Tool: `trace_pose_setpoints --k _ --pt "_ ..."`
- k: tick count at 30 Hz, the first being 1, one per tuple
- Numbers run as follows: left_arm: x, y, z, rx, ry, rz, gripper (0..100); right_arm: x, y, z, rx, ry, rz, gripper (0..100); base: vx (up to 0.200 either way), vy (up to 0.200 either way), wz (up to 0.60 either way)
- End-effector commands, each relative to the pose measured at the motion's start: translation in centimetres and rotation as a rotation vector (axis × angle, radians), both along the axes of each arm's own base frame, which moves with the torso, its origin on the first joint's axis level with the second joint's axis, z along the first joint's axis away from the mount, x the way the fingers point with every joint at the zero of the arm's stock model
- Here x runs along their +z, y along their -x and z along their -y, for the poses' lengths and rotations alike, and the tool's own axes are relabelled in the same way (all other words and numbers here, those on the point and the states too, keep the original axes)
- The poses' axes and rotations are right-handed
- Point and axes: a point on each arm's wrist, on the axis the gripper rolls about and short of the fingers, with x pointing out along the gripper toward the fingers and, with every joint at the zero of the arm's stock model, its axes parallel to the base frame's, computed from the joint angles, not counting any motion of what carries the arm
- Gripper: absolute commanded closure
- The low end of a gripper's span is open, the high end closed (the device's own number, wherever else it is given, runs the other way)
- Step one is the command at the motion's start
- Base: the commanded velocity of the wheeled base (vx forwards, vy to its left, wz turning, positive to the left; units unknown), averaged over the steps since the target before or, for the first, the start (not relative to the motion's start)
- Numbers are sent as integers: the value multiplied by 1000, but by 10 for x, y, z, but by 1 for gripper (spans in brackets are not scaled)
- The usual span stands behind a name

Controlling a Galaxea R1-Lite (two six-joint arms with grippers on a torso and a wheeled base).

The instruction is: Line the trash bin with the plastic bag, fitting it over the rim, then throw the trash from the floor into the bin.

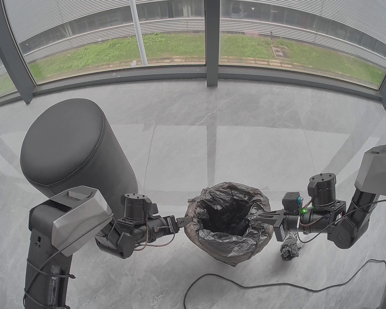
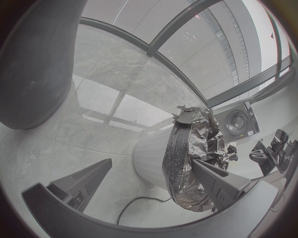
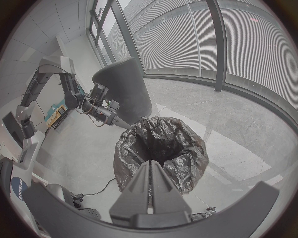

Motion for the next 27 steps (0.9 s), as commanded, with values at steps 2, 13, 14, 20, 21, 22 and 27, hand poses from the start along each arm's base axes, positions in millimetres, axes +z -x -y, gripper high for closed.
trace_pose_setpoints --k 2,13,14,20,21,22,27 --pt "-27 -1 11 -21 -12 -39 0 -1 2 0 0 -5 -5 100 0 0 0" --pt "-27 -9 -3 2 -3 -34 0 -2 -1 11 -35 -5 -7 100 0 0 0" --pt "-27 -10 -2 -5 3 -33 0 -2 -2 11 -36 -5 -7 100 0 0 0" --pt "-23 -17 12 -71 24 -52 0 -3 -3 14 -44 -5 -8 100 0 0 0" --pt "-21 -17 19 -83 19 -65 0 -3 -5 18 -58 -5 -10 100 0 0 0" --pt "-20 -19 21 -88 14 -72 0 -3 -6 20 -65 -5 -10 100 0 0 0" --pt "-18 -24 24 -92 -3 -115 0 -3 -11 38 -121 -7 -8 100 0 0 0"
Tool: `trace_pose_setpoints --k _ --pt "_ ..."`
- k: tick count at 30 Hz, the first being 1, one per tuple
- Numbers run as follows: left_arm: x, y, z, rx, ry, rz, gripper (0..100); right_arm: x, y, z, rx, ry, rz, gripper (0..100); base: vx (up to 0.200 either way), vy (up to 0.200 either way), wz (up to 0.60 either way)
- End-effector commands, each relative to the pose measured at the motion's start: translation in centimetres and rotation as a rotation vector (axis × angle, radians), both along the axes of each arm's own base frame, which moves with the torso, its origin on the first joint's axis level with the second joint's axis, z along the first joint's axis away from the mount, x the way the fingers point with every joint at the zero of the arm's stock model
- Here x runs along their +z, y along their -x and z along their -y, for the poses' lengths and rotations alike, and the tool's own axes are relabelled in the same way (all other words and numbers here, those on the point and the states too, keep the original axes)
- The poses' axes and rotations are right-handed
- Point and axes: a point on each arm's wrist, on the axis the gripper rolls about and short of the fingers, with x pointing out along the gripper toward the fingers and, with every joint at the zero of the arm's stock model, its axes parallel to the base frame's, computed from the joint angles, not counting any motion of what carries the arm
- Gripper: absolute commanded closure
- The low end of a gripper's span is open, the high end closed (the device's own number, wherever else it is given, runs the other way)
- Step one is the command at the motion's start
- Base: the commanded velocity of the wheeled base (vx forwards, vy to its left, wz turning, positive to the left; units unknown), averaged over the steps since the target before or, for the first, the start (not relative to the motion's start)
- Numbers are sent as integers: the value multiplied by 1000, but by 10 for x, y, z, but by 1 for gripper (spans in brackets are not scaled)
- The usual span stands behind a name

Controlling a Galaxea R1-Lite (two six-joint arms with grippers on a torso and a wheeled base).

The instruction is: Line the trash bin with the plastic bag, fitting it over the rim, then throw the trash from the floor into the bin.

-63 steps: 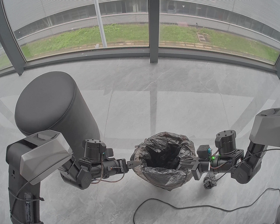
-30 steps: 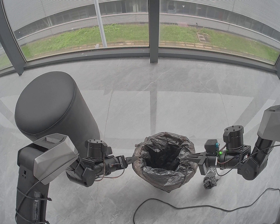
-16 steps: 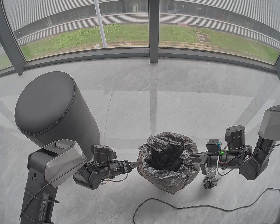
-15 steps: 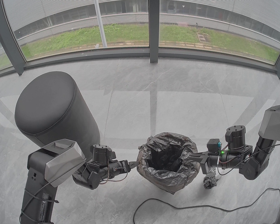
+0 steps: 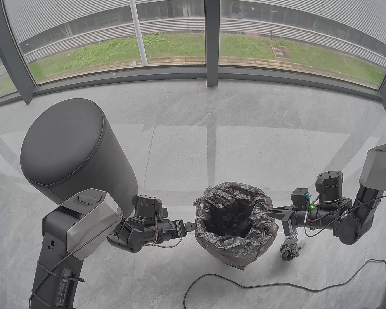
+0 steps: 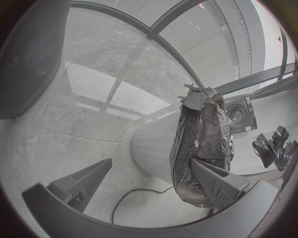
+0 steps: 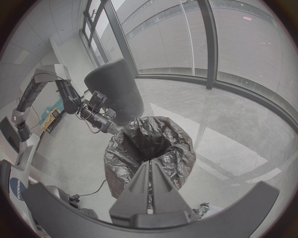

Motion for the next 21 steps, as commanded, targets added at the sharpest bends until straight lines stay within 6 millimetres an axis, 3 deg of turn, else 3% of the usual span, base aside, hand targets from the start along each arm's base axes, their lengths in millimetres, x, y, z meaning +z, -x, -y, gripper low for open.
trace_pose_setpoints --k 1,4,10,14,17,21 --pt "5 -7 9 -14 2 9 0 -2 -5 17 -53 0 -3 100 0 0 0" --pt "2 -12 10 -12 -4 -7 0 -9 -7 30 -93 5 -27 100 0 0 0" --pt "11 -9 7 -7 -6 -7 0 -18 -10 34 -106 10 -49 100 0 0 0" --pt "28 3 1 -8 -9 -15 0 -23 -10 34 -104 14 -64 100 0 0 0" --pt "39 28 -8 -44 -34 -42 0 -34 -21 28 -93 16 -66 100 0 0 0" --pt "48 44 -13 -80 -43 -42 0 -41 -41 22 -91 15 -30 100 0 0 0"
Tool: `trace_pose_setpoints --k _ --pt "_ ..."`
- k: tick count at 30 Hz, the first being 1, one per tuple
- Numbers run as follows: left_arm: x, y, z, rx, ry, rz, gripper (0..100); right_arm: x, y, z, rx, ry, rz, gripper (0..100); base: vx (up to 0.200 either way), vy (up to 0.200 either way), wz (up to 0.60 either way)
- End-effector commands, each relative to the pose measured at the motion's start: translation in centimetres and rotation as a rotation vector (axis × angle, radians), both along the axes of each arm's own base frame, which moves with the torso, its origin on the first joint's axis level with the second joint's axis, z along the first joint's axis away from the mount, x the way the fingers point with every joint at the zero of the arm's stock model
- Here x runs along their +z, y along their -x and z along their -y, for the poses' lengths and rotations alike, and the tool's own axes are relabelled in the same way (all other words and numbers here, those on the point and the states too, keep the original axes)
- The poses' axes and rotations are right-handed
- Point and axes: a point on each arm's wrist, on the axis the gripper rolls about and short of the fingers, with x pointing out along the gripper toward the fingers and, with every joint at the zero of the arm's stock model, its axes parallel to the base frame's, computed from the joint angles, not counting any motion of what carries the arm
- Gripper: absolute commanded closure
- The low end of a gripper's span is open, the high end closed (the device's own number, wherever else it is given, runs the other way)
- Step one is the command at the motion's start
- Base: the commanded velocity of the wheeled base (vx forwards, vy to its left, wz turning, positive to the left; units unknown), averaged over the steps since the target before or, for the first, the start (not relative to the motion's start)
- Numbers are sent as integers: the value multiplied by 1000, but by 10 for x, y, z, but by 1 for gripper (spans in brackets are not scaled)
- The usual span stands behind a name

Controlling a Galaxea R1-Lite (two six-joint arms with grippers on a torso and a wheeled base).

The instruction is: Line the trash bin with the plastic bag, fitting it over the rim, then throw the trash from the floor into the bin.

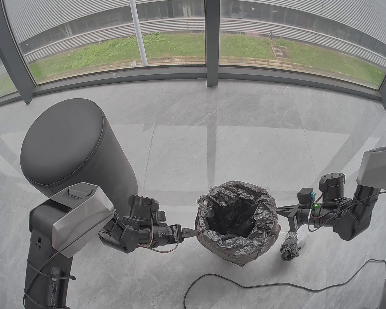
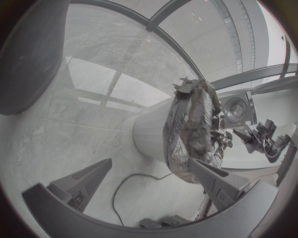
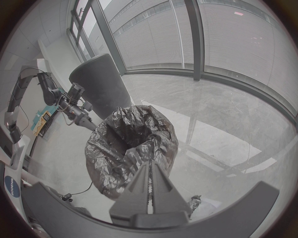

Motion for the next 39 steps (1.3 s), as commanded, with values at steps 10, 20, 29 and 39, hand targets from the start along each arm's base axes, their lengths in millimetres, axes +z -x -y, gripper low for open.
trace_pose_setpoints --k 10,20,29,39 --pt "62 21 -7 -35 29 93 0 -29 -44 -4 -23 12 40 100 0 0 0" --pt "62 18 2 -52 51 143 0 14 -28 -48 73 -2 135 100 0 0 0" --pt "56 18 7 -62 54 151 0 24 -2 -87 156 -6 132 100 0 0 0" --pt "40 11 34 -103 56 152 0 -34 9 -101 182 25 -52 100 0 0 0"
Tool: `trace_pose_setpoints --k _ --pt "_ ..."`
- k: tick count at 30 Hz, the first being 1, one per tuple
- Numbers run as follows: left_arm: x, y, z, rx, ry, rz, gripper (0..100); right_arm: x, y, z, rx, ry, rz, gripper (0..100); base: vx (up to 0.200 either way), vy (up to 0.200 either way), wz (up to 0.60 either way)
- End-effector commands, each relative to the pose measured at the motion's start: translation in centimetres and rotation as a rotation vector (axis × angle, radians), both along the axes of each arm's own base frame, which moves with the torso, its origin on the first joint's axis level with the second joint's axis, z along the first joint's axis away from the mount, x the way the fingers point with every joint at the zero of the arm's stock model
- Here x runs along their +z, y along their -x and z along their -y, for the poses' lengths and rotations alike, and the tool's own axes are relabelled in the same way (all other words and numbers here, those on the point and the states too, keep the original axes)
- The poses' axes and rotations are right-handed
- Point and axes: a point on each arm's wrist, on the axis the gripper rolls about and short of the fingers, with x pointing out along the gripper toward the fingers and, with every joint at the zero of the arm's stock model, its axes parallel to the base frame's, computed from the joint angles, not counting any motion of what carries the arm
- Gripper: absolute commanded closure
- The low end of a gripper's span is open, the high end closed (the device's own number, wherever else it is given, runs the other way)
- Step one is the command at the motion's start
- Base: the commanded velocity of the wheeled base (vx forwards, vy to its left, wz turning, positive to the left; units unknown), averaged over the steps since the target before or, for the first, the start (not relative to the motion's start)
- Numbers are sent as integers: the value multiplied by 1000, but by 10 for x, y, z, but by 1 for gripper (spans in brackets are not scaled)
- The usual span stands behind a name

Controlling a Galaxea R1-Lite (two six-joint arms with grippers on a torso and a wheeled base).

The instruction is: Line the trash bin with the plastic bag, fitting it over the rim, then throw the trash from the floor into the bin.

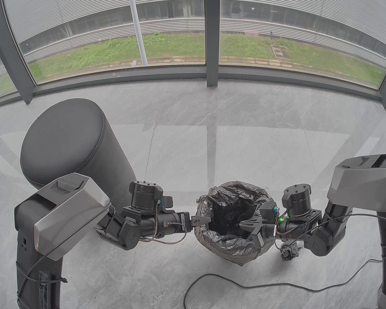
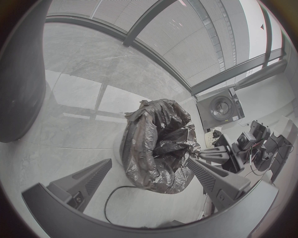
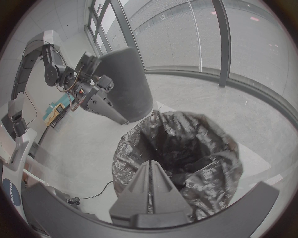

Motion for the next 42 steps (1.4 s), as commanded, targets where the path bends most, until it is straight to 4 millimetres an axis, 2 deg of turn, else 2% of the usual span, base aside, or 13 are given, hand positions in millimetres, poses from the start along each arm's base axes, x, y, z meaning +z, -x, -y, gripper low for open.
trace_pose_setpoints --k 1,5,14,20,30,34,39,42 --pt "-14 -4 11 -17 -7 -14 0 -24 3 -7 2 24 -66 100 0 0 0" --pt "-20 -3 13 -23 -15 -28 0 -25 3 -6 -44 33 -73 100 0 0 0" --pt "-28 -9 17 2 -57 -66 0 -21 -3 5 -311 38 -81 100 0 0 0" --pt "-35 -10 15 35 -90 -86 0 -20 -4 10 -414 35 -106 100 0 0 0" --pt "-39 -13 2 92 -126 -109 0 -16 -4 11 -471 25 -106 100 0 0 0" --pt "-38 -14 -1 102 -126 -110 0 -14 -6 18 -522 22 -113 100 0 0 0" --pt "-33 -16 2 93 -117 -87 0 -12 -8 25 -527 11 -117 100 0 0 0" --pt "-26 -18 9 75 -99 -59 0 -6 -6 19 -443 -21 -113 100 0 0 0"
